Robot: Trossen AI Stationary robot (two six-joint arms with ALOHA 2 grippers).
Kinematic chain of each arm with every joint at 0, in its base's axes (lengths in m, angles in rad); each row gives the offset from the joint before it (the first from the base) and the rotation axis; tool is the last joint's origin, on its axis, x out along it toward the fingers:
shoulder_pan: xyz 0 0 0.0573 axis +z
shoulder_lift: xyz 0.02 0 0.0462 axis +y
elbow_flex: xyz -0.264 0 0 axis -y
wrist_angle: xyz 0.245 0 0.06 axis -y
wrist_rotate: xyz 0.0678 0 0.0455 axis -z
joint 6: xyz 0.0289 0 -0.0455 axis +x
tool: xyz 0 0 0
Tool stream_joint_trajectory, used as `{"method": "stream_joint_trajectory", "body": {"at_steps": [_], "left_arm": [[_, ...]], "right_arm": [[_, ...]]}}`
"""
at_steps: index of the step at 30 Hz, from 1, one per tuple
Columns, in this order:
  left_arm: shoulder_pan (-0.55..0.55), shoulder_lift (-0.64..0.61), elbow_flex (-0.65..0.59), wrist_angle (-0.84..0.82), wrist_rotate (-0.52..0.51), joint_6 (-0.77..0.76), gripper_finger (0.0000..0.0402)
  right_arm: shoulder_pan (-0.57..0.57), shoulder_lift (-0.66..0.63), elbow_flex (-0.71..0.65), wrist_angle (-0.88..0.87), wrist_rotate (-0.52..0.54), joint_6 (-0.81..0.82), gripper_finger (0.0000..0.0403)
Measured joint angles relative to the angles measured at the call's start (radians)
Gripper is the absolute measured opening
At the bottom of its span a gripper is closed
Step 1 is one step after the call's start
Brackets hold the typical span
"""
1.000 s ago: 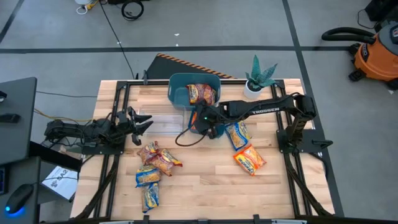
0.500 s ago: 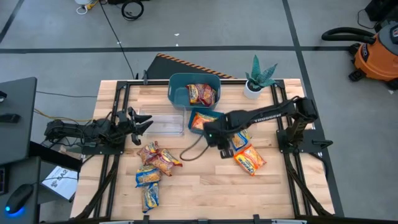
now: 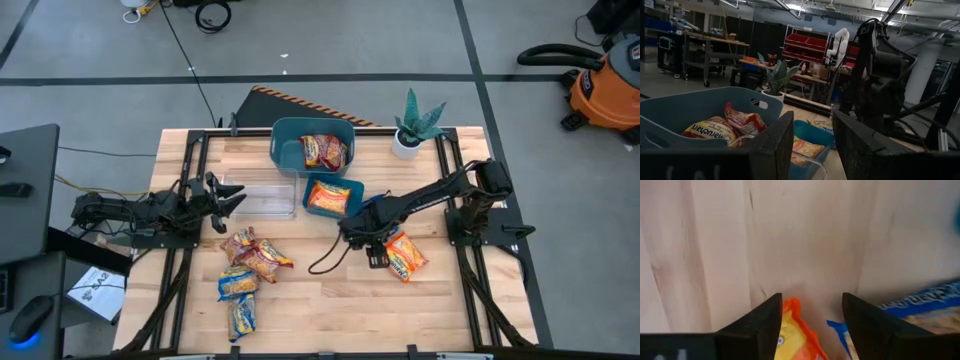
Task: Sort Maruchan noodles
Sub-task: Put the orange noodle pack into the blue bin
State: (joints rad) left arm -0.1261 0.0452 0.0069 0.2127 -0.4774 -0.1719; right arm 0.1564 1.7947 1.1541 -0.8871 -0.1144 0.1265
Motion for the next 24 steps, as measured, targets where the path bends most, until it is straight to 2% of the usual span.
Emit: {"method": "stream_joint_trajectory", "body": {"at_steps": [5,11,14,19,21,24], "left_arm": [[0.0,0.0,0.0,0.0,0.0,0.001,0.0142],[0.0,0.0,0.0,-0.001,0.0,0.001,0.0142],[0.0,0.0,0.0,-0.001,0.0,0.0,0.0142],[0.0,0.0,0.0,-0.001,0.0,0.001,0.0142],[0.0,0.0,0.0,-0.001,0.0,0.0,0.0142],[0.0,0.0,0.0,-0.001,0.0,0.0,0.0142]], "right_arm": [[0.018,0.0,-0.053,0.033,-0.002,-0.022,0.0213],[0.052,0.0,-0.099,0.075,0.019,-0.07,0.018],[0.057,0.0,-0.113,0.092,0.008,-0.073,0.014],[0.058,0.0,-0.114,0.087,-0.023,-0.074,0.0028],[0.058,0.0,-0.114,0.086,-0.025,-0.073,0.0011],[0.058,0.002,-0.086,0.046,0.005,-0.058,0.0012]]}}
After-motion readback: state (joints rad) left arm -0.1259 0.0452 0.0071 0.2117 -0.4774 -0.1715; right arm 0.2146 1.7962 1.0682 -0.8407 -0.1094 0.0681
